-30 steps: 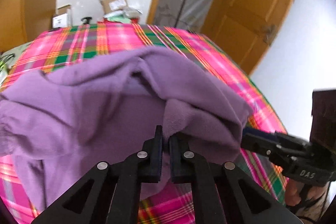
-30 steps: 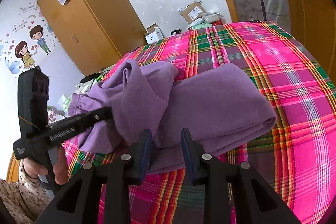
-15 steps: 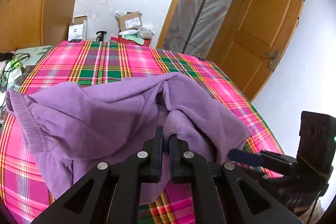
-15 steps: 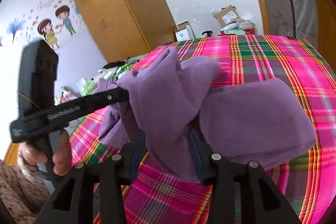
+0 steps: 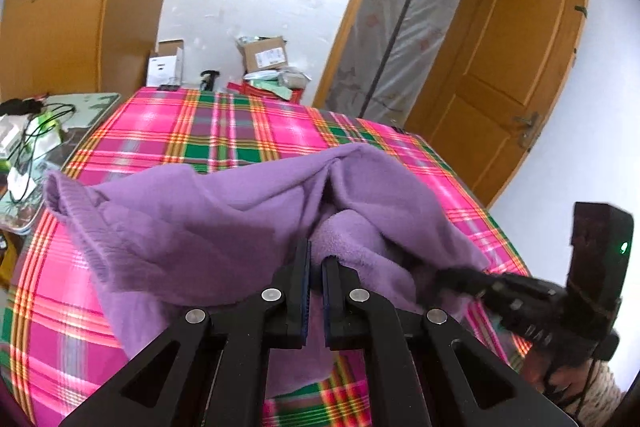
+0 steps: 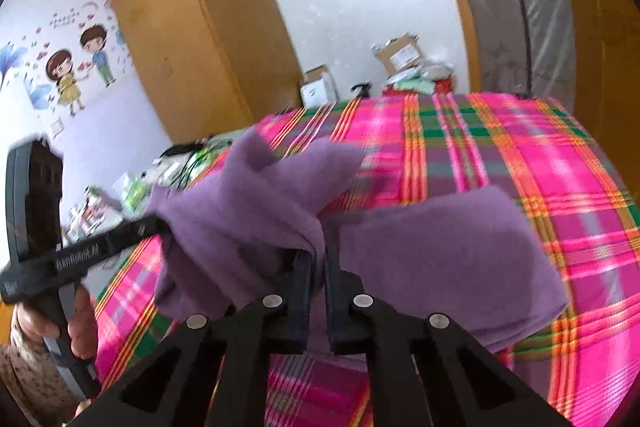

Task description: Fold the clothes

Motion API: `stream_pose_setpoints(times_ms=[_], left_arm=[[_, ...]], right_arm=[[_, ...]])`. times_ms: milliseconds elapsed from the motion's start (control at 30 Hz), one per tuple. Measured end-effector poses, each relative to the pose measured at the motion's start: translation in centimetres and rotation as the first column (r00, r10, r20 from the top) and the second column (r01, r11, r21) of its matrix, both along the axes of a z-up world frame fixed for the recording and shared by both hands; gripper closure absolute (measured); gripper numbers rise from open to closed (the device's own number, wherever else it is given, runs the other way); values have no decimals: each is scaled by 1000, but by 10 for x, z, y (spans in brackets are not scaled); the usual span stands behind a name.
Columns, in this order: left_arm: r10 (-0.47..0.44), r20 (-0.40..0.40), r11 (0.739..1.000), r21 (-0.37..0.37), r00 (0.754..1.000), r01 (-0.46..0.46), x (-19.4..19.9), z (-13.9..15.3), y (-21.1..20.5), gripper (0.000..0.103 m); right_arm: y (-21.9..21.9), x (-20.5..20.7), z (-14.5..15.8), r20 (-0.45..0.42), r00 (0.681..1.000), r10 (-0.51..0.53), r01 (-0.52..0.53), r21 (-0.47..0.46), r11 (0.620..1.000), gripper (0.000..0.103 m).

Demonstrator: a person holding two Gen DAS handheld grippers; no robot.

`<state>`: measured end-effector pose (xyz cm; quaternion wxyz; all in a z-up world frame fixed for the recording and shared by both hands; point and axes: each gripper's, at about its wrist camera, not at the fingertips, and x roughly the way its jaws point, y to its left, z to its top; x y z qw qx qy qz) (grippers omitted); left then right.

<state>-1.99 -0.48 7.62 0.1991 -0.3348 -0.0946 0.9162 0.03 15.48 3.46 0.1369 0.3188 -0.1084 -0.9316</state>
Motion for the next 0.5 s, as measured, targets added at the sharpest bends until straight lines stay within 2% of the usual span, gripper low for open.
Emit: stream_pose_setpoints(times_ms=[333, 500], left_arm=[[109, 55, 994, -29, 993, -107, 0, -20, -41, 98], [156, 64, 988, -28, 986, -154, 0, -23, -57, 98]], right_arm=[[18, -25, 22, -69, 994, -89, 91, 36, 995, 97], [20, -41, 14, -30, 996, -85, 87, 66, 994, 97]])
